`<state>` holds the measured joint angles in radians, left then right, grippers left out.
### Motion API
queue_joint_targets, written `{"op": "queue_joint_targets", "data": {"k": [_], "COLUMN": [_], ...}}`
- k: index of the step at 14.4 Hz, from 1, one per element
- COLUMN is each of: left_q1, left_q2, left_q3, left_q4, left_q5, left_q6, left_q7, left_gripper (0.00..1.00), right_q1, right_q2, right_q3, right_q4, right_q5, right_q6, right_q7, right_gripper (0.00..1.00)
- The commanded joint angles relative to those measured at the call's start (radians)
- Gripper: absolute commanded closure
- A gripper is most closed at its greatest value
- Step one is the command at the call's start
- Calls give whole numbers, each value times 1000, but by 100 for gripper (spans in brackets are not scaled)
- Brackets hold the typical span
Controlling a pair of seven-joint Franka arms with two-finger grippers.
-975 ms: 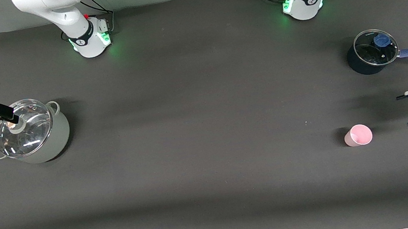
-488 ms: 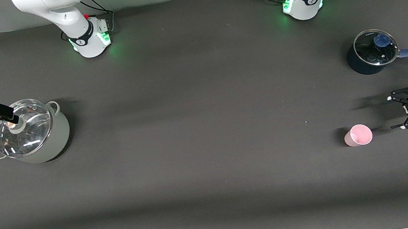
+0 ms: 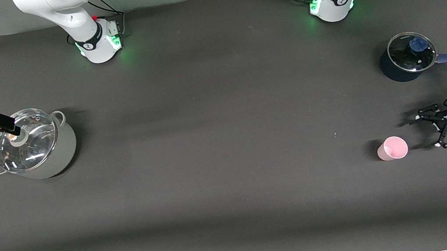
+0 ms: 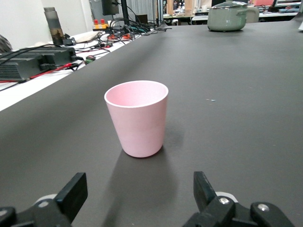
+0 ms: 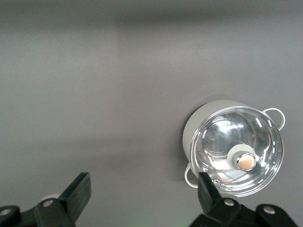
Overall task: Transfer pink cup from left to right arm
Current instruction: 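Lower the open left gripper around the pink cup, then close the left gripper on the pink cup's base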
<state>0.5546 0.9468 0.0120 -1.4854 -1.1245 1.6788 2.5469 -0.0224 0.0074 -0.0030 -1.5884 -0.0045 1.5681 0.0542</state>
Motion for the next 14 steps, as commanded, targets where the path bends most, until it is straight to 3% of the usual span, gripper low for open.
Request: {"op": "queue_joint_targets", "data": {"k": [1, 14], "left_q1": [-22, -62], "left_q2": [-7, 18], "left_q3": [-6, -78], "left_q4": [-39, -104], "left_q5": [-47, -113], "left_q6": [38, 127], "left_q7": [49, 44], "left_gripper": [0, 0], "right_q1": [1, 1], "right_q2": [11, 8], "right_q3": [-3, -5], "right_q4": [22, 21], "right_q5": [18, 17], "right_q6": [-13, -14], "right_q7": [3, 1], "right_gripper": [0, 0]}}
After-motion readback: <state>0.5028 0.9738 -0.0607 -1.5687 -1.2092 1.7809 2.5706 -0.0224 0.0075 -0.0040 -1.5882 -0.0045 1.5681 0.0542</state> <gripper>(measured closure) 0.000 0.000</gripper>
